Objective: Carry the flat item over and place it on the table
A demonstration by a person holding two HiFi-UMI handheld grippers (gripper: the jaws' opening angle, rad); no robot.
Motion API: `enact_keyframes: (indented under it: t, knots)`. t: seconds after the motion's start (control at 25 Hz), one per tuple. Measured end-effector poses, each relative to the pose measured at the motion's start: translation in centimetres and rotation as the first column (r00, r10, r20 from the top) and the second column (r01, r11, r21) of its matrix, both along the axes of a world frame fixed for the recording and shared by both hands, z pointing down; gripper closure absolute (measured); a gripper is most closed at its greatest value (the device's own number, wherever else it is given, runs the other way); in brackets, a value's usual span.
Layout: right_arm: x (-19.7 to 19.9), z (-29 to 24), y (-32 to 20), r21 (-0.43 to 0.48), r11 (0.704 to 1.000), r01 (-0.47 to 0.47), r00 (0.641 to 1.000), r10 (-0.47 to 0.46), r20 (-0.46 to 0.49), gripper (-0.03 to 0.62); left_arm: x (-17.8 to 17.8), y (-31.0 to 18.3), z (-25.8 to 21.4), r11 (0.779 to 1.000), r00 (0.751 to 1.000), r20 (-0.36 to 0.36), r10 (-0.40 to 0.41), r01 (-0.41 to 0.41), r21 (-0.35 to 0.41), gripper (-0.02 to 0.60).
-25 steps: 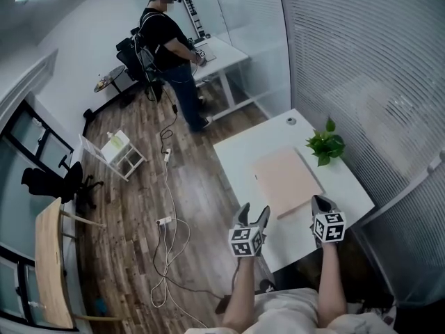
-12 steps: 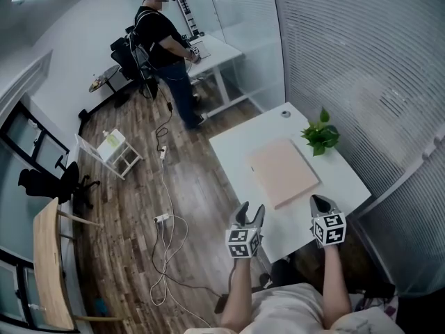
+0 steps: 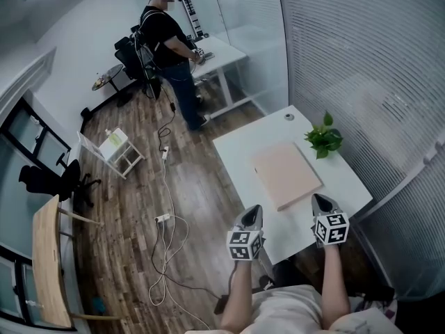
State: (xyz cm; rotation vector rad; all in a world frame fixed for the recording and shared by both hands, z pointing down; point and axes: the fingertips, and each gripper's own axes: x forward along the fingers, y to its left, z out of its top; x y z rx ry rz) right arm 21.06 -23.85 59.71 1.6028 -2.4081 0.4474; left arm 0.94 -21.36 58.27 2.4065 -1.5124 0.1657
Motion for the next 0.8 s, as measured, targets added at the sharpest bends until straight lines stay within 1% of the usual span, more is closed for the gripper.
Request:
enact_keyframes:
  t: [0.08, 0.16, 0.48, 0.68, 0.8]
  knots:
    - [-0.4, 0.0, 0.0, -0.006, 1.0, 0.003, 1.0, -0.003, 0.023, 0.592, -0.1, 0.1, 0.0, 1.0, 1.0, 0.004, 0.008, -0.008, -0.007, 0.574]
    - [-0.7, 0.3, 0.1, -0.014, 1.0, 0.006, 1.0, -0.006, 0.026, 0.592, -0.3, 0.1, -0.1, 1.0, 1.0, -0.004, 0.006, -0.006, -0.006, 0.574]
    - [-1.2, 0.9, 0.8, -0.031, 0.999, 0.015, 1.0, -0.015, -0.003, 0.592, -1.0, 0.6, -0.5, 1.0, 1.0, -0.015, -0.009, 0.009, -0.005, 0.574]
    - [-1.1, 1.4, 1.2, -0.043, 0.999, 0.023, 0.999, -0.024, -0.027, 0.592, -1.0, 0.8, -0.3, 1.0, 1.0, 0.003, -0.019, 0.019, -0.012, 0.574]
    - [-1.0, 1.5, 1.7, -0.05, 0.998, 0.026, 0.999, -0.028, -0.034, 0.592, -1.1, 1.0, -0.5, 1.0, 1.0, -0.005, -0.021, 0.021, -0.016, 0.574]
